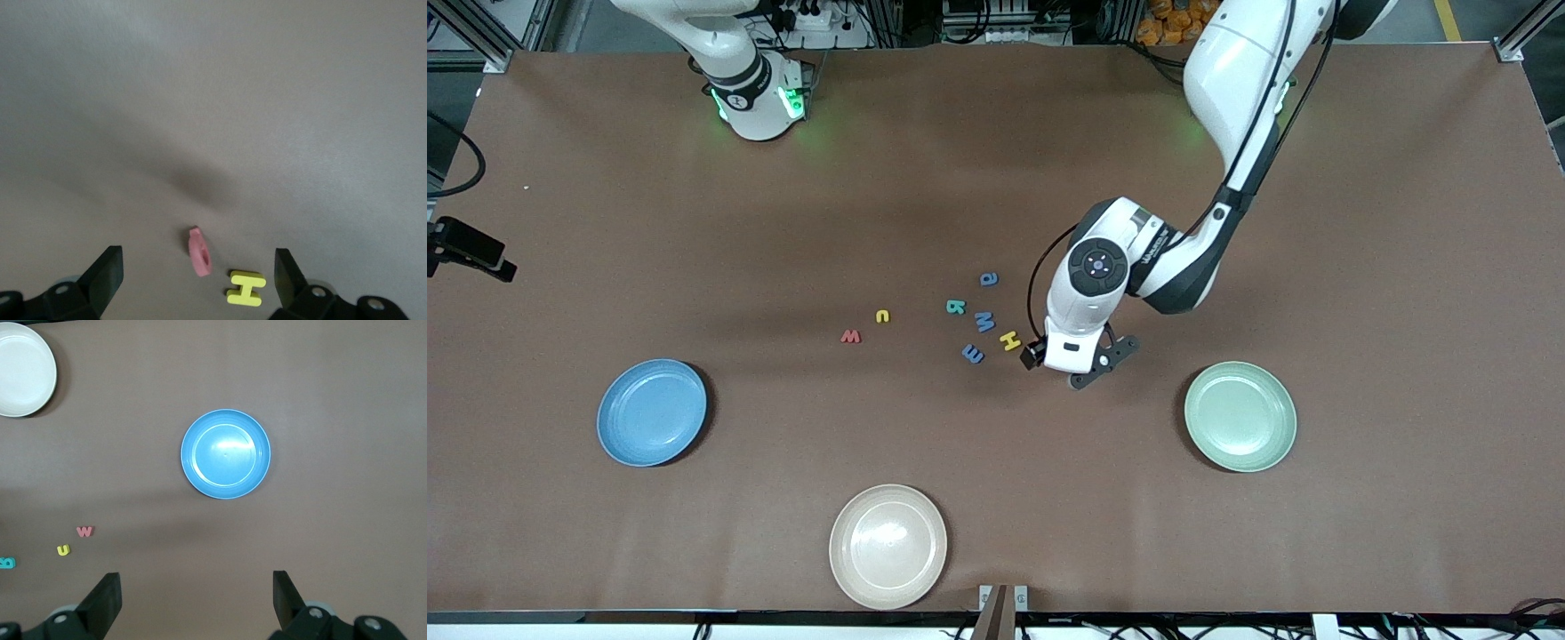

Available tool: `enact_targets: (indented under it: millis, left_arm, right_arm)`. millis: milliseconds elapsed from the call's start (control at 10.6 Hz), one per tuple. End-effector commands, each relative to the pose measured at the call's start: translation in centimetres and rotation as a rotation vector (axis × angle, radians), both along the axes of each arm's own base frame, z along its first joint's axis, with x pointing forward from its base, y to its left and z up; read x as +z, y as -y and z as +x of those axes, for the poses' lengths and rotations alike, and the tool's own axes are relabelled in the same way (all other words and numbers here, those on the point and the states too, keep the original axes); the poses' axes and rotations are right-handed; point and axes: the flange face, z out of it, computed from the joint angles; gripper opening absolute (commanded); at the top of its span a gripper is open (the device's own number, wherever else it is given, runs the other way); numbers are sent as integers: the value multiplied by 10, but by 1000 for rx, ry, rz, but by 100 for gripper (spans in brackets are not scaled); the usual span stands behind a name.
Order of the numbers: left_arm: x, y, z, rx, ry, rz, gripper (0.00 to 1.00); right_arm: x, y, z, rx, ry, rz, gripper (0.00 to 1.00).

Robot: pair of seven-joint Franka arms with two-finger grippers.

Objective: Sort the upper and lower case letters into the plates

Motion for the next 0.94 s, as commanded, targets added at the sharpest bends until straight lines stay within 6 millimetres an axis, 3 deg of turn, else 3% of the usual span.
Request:
enact_targets:
  millis: [0,282,470,752,846]
  left_arm:
    - [-19,11,-1,75,-1,-16,100]
    - [-42,19,-9,102,-11,-21,100]
    - [-47,19,-11,115,-21,-17,88]
    - [-52,18,-13,115,-28,-11,30]
    - [-55,18,-13,114,-30,-8,21]
  right_arm:
    - [-5,7,0,-12,-14,18,100]
    - [-18,19,7,-29,-25,17,100]
    - [-21,21,8,-32,-31,17,100]
    - [-29,16,12,-25,-43,19,100]
    - [-31,15,14,-23,-48,19,100]
